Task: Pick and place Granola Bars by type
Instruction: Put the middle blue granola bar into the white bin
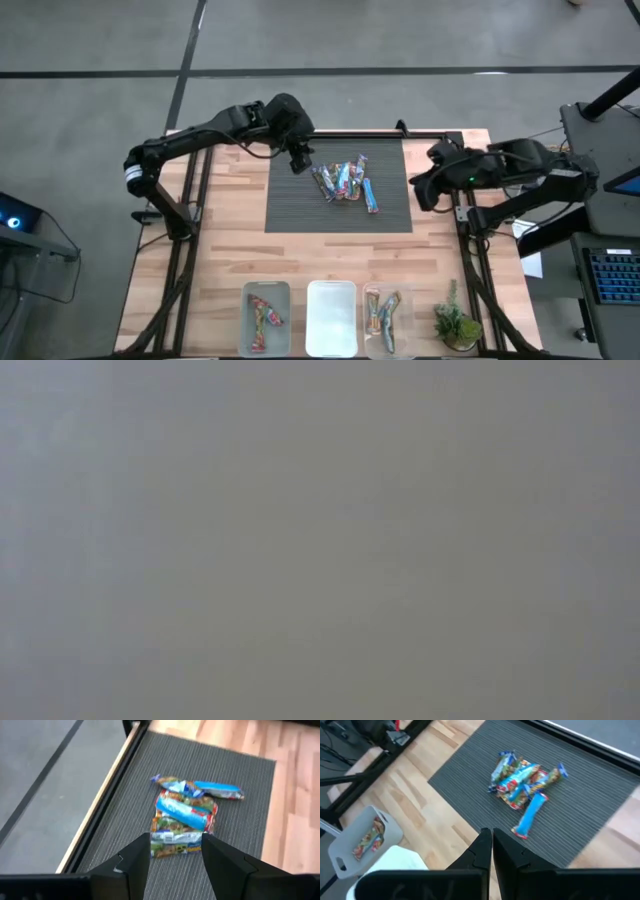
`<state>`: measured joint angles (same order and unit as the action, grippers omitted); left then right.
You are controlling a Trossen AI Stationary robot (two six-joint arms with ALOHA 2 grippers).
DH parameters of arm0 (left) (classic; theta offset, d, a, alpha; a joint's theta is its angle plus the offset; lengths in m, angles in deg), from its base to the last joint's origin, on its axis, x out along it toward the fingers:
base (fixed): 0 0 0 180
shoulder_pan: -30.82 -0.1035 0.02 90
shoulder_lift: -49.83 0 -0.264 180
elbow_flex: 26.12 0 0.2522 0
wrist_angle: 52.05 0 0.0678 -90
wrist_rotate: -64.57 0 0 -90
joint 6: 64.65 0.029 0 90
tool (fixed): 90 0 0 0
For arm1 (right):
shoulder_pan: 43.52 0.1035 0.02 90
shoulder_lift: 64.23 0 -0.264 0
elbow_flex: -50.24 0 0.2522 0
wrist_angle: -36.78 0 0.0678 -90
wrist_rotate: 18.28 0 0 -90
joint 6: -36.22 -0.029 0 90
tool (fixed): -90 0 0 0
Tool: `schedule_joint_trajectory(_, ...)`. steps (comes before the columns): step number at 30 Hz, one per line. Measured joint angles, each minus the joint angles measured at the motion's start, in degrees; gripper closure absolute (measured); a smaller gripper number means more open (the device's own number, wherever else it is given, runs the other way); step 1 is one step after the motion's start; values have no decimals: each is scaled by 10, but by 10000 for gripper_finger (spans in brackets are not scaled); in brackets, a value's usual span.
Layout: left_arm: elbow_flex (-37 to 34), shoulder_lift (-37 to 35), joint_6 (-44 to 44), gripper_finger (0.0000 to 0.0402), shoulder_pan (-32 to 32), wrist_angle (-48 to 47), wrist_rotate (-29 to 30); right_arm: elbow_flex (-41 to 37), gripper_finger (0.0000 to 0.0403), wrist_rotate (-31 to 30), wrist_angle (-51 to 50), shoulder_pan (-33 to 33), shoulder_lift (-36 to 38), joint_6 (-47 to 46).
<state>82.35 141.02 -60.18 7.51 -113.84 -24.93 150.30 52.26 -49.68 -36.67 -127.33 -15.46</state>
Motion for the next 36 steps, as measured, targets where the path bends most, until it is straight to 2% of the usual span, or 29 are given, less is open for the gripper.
schedule_joint_trajectory(7, 80, 36, 1, 216, 0, -35, 1, 66, 394, 0, -35, 0, 5, 17)
schedule_joint_trajectory(15, 203, 134, 32, 166, 1, -147, 11, 154, 394, 0, -52, 0, -4, 52)
schedule_joint_trajectory(24, 321, 230, 118, 162, 6, -237, 9, 217, 394, -2, -104, 0, -12, 70)
schedule_joint_trajectory(29, 340, 252, 215, 163, 13, -240, 9, 210, 394, -2, -109, 0, -11, 70)
schedule_joint_trajectory(36, 317, 253, 360, 163, 17, -229, 10, 178, 394, -2, -110, 0, -12, 70)
